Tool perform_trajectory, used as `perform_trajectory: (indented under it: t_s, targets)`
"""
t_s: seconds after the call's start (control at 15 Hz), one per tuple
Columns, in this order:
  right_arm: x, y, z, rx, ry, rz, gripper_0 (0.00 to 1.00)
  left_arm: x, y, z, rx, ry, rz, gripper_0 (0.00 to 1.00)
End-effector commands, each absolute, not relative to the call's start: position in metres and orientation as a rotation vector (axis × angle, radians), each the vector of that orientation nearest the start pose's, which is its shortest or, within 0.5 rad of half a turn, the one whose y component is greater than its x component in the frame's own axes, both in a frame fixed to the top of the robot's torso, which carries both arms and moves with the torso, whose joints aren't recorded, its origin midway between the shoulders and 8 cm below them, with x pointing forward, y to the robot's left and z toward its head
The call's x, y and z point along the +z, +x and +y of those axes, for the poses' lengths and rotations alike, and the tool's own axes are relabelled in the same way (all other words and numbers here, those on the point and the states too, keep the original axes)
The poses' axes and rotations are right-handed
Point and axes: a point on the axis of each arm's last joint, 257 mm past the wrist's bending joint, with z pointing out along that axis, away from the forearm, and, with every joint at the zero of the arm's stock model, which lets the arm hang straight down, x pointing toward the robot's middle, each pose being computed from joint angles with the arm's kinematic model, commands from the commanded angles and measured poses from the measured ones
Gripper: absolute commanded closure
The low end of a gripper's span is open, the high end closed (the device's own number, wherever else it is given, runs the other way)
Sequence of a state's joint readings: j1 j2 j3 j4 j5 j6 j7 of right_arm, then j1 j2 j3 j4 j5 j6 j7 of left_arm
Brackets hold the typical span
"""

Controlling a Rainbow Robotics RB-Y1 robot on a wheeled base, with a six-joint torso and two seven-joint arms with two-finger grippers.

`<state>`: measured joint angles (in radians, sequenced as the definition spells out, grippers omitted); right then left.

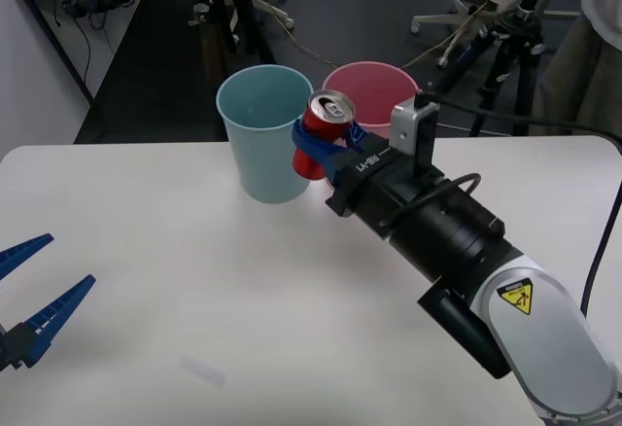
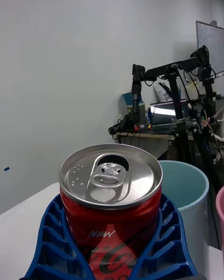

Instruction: Grasp the object on the table and drop it into the matching bin: aluminum can to the light blue bin, PET bottle to the pink bin.

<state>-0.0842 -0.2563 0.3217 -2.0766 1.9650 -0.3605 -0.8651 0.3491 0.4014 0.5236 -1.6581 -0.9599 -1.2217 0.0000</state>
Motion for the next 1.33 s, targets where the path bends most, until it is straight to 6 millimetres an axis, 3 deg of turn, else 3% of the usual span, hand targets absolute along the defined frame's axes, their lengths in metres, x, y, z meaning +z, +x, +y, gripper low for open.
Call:
perform_trajectory:
  t_s: [0.07, 0.53, 0.8, 1.33]
  targets:
    - [-0.021, 0.473, 0.006, 0.696, -0.446, 1.294, 1.00, -0.169, 0.342, 0.330, -0.567, 0.465, 1.441, 0.00]
    - [-0.003, 0.547, 0.033, 0.605, -0.398, 1.323, 1.00, -0.169, 0.342, 0.330, -0.567, 0.465, 1.441, 0.00]
    - [0.004, 0.575, 0.055, 0.547, -0.407, 1.333, 1.00, -0.169, 0.342, 0.330, -0.567, 0.465, 1.441, 0.00]
    - [0.002, 0.621, 0.064, 0.409, -0.483, 1.355, 1.00, -0.169, 0.342, 0.330, -0.567, 0.465, 1.441, 0.00]
